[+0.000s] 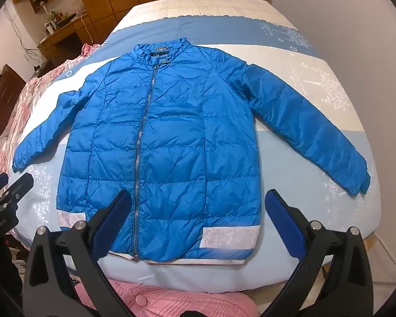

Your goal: Fold large clothes

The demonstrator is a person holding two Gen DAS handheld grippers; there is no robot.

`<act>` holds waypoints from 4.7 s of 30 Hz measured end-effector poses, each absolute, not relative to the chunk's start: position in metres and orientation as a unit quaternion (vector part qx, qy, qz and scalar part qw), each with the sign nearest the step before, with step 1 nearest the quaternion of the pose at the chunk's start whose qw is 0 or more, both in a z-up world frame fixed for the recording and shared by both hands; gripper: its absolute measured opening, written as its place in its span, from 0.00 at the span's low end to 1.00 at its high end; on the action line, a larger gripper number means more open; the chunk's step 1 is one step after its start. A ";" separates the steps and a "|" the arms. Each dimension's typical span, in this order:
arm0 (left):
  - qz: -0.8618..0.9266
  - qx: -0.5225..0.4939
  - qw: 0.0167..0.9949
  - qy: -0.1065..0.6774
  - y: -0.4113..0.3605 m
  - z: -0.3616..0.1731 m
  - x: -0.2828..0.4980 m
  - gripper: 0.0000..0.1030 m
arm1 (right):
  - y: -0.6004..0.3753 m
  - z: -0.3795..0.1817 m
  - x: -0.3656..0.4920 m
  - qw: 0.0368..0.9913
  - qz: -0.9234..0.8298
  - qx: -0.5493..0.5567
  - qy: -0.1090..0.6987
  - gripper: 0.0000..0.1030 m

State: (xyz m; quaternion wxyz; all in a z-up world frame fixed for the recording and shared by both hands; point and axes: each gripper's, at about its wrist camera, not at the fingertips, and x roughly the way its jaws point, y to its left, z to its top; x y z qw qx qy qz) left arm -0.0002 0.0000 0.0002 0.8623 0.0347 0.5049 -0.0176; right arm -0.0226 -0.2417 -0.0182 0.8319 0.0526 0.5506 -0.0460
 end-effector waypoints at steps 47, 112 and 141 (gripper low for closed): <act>-0.017 0.036 0.860 0.509 0.002 -0.002 0.002 0.96 | -0.243 -0.022 -0.021 0.830 -0.049 0.055 0.553 0.97; -0.021 0.029 0.849 0.527 -0.040 -0.057 0.079 0.96 | -0.431 -0.082 -0.004 0.820 -0.121 0.146 0.540 0.97; 0.014 -0.006 0.824 0.566 -0.053 -0.183 0.157 0.97 | -0.703 -0.196 -0.014 0.750 -0.142 0.235 0.602 0.37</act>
